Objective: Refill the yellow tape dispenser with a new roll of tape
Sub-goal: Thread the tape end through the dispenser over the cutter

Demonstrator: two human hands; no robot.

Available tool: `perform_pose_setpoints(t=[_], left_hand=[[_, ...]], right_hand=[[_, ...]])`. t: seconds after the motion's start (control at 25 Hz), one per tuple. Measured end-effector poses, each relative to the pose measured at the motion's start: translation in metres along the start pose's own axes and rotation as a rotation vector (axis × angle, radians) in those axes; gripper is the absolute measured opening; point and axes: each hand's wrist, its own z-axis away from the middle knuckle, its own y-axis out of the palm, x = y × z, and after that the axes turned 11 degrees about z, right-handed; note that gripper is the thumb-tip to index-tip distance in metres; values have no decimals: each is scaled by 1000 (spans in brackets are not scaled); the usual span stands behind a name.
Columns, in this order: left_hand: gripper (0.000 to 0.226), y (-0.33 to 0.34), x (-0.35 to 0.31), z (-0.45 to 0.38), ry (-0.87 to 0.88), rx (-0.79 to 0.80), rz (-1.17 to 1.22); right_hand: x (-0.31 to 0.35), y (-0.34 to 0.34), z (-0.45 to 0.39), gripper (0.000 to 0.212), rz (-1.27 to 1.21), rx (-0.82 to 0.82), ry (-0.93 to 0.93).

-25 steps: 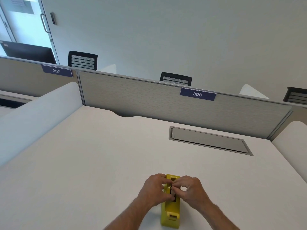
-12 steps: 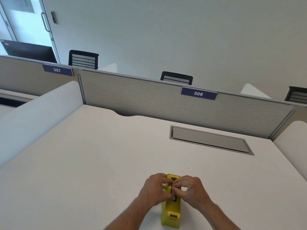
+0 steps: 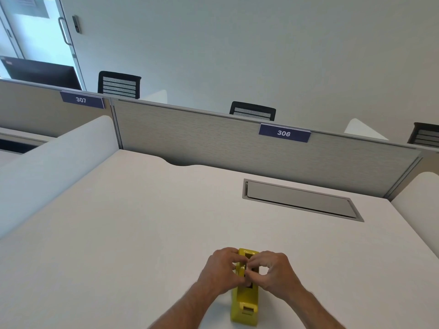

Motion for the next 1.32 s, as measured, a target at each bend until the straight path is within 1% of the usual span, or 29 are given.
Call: perform_pose_setpoints(t=[0.28, 0.68, 0.88, 1.16, 1.32], left_hand=[[54, 1, 2, -1, -21, 1, 11], [56, 3, 5, -3, -16, -3, 8], [57, 4, 7, -3, -22, 14, 11], [59, 3, 8, -4, -17, 8, 7], [58, 3, 9, -5, -17, 17, -4]], right_hand=[[1, -1, -1, 15, -8, 17, 9], [3, 0, -2, 21, 16, -7, -5], [1, -2, 1, 13, -4, -1, -11], [0, -4, 0, 15, 15, 22, -35], [-1, -5, -2, 11, 54, 37, -94]])
